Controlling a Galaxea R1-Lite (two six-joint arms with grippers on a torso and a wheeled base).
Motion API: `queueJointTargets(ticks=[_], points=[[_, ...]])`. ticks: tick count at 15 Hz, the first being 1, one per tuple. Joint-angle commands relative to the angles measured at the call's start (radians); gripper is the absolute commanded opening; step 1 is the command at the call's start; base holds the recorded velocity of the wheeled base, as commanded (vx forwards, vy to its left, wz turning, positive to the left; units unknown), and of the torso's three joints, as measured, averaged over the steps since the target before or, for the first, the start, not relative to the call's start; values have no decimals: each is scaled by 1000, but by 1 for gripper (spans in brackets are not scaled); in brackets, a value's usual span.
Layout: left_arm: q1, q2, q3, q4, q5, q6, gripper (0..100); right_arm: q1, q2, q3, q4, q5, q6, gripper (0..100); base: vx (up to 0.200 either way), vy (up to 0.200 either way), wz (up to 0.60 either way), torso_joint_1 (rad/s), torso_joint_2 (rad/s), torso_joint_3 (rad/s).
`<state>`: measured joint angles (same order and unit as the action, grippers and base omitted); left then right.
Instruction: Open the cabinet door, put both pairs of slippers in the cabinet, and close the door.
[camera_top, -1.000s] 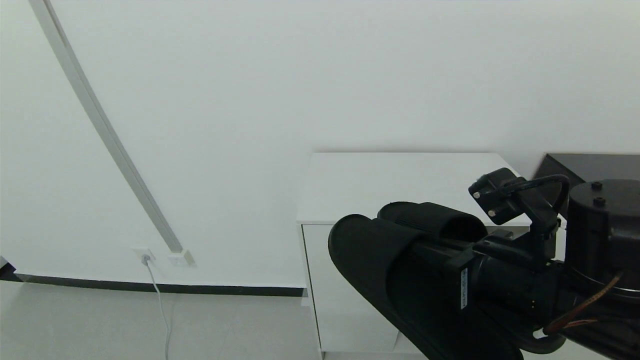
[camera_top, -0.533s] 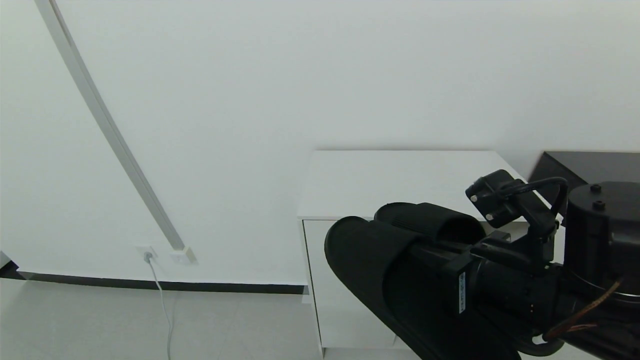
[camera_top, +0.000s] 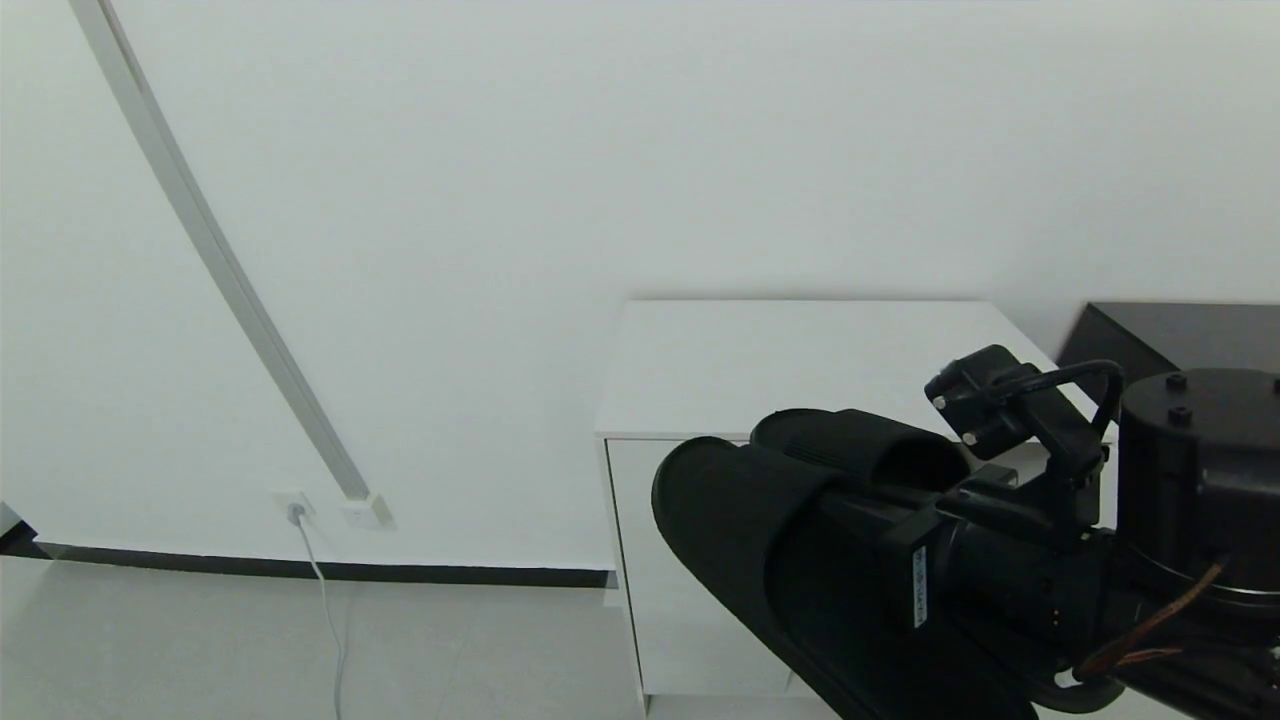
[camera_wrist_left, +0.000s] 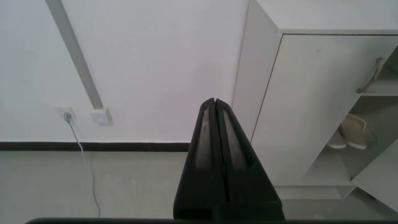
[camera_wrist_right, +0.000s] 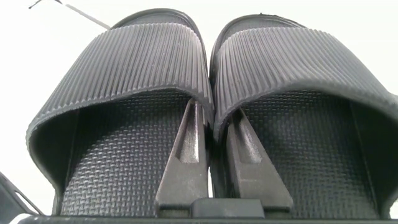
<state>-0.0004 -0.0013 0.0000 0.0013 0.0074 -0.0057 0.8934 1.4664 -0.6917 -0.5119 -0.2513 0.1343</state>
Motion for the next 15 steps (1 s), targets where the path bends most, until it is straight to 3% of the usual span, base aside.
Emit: queueJointTargets(ticks=[1, 15], points=[[0, 1, 0, 0, 0, 0, 0, -1, 6, 0, 0, 0, 1, 0, 0, -200, 0, 2, 2, 2], [0, 1, 0, 0, 0, 0, 0, -1, 14, 15, -13, 1, -1, 0, 0, -200, 0, 3, 3, 2]])
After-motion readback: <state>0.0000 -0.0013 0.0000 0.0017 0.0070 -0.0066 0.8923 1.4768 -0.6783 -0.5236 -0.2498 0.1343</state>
